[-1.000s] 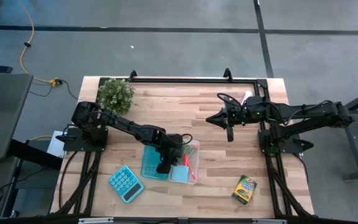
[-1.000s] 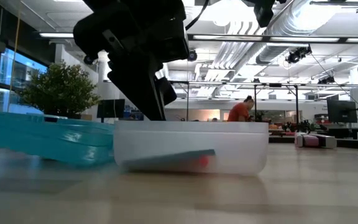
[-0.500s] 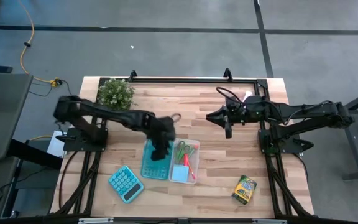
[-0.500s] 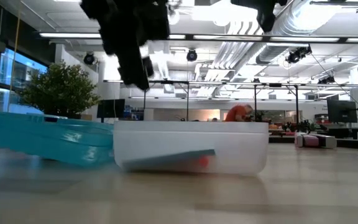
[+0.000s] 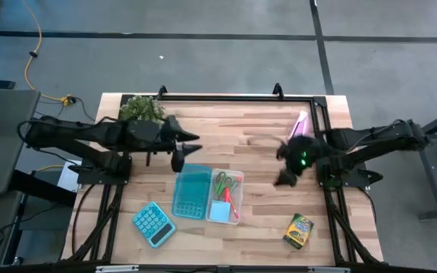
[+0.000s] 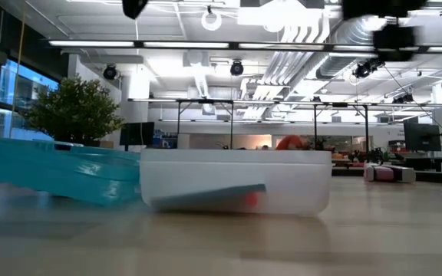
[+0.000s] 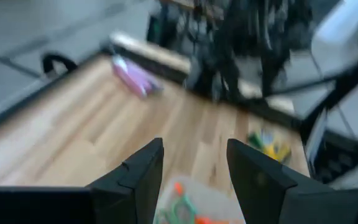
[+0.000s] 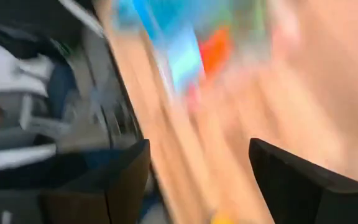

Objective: Pack school essentials
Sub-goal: Put the yellow crayon box into the blue supply box

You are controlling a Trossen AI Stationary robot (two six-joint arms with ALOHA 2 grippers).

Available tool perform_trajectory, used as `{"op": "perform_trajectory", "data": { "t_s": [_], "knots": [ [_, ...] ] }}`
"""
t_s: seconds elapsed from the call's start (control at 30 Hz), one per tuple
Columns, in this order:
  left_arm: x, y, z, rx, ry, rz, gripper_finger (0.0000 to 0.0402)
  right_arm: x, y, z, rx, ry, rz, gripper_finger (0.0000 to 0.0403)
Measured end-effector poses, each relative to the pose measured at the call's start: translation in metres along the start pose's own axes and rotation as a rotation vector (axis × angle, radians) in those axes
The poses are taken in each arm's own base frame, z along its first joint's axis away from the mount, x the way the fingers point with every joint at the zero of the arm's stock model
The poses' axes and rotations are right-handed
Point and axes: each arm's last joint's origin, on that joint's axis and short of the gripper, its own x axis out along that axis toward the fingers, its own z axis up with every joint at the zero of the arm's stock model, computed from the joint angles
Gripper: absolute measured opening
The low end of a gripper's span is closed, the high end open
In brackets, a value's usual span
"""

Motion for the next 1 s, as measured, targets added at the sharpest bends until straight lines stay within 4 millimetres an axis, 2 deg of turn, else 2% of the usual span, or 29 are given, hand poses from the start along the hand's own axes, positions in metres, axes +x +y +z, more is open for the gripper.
{"op": "perform_trajectory", "data": {
  "t_s": [0.17,0.37,0.5,0.7,1.0],
  "knots": [
    [-0.014,0.002,-0.001,-0.016,-0.076,0.049,0.0166,0.012,0.011,-0.047,0.200,0.237,-0.126,0.0268],
    [-0.013,0.007,-0.006,-0.009,-0.049,0.073,0.0165,0.029,0.025,-0.097,0.330,0.397,-0.291,0.0268],
    [-0.008,0.008,-0.009,-0.004,-0.026,0.079,0.0165,0.045,0.026,-0.125,0.368,0.490,-0.438,0.0268],
    [-0.009,0.008,-0.007,0.012,-0.035,0.076,0.0165,0.078,0.021,-0.150,0.321,0.597,-0.594,0.0268],
    [-0.009,0.008,-0.007,0.016,-0.036,0.076,0.0165,0.137,0.016,-0.175,0.142,0.765,-0.549,0.0268]
  ]
}}
